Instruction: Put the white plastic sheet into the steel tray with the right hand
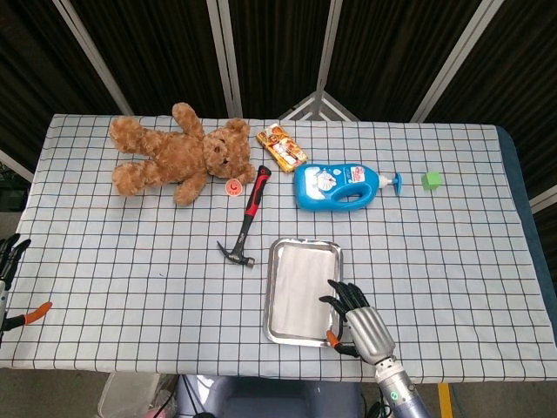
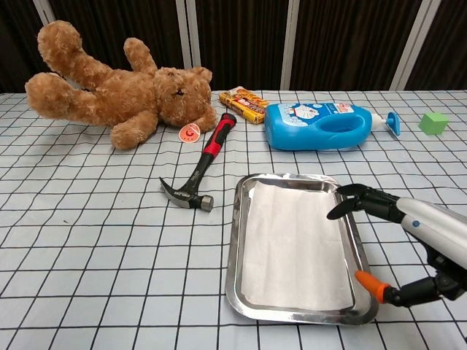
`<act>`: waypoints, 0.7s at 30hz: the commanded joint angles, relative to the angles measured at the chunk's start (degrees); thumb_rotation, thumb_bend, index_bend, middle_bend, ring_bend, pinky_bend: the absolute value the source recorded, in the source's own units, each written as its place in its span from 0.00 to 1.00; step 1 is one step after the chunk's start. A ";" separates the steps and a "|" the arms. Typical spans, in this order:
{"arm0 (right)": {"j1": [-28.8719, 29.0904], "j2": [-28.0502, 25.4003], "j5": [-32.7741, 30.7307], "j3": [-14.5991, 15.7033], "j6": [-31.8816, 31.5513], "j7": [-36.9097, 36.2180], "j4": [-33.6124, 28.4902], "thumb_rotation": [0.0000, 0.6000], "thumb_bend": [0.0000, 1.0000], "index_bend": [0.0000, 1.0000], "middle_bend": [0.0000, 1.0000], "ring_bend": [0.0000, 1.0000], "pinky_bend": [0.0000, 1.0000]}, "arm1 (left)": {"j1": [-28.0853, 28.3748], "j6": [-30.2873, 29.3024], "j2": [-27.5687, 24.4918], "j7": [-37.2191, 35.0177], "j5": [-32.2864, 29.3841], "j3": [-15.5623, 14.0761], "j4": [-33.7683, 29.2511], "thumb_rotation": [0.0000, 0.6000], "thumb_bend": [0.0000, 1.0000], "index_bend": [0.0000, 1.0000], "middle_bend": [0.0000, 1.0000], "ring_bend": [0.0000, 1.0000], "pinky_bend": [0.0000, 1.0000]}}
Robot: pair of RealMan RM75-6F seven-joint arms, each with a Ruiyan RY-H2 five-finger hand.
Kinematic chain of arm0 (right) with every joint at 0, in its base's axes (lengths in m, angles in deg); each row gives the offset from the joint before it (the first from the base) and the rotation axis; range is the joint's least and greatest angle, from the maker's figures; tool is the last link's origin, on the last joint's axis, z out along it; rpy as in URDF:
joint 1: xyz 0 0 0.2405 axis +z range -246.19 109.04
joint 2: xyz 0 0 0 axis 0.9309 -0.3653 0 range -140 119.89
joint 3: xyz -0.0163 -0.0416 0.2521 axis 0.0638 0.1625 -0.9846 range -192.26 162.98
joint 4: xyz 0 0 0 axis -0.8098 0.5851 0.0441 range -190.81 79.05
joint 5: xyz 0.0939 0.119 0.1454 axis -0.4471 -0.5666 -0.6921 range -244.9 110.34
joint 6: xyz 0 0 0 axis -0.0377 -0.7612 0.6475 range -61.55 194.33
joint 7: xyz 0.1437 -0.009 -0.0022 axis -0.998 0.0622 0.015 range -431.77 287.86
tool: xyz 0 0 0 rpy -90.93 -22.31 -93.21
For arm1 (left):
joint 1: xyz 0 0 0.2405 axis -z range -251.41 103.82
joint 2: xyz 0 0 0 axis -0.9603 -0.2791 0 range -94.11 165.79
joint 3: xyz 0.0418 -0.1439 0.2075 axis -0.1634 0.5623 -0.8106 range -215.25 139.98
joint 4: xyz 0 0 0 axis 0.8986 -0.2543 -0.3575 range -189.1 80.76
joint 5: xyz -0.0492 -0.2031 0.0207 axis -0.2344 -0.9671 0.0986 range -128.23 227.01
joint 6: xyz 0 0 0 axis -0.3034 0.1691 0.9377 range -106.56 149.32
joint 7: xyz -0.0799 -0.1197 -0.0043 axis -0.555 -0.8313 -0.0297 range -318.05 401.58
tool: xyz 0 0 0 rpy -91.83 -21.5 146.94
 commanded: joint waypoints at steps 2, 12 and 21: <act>-0.33 -1.34 1.06 -0.02 -1.34 0.49 -0.43 1.00 0.45 0.23 0.06 0.00 0.00 | -0.02 -0.05 0.00 -0.02 0.07 -0.03 -0.01 1.00 0.00 0.00 0.00 0.00 0.00; -1.05 -10.79 2.61 -2.58 -6.25 1.56 -1.34 1.00 0.45 0.18 0.06 0.00 0.00 | -0.11 -0.17 -0.11 -0.07 0.13 -0.08 0.03 1.00 0.00 0.00 0.00 0.00 0.00; -5.76 -26.55 1.48 -4.53 -14.92 1.14 3.03 1.00 0.45 0.03 0.00 0.00 0.00 | -0.19 -0.31 0.11 0.81 0.04 -0.08 0.59 1.00 0.00 0.00 0.00 0.00 0.00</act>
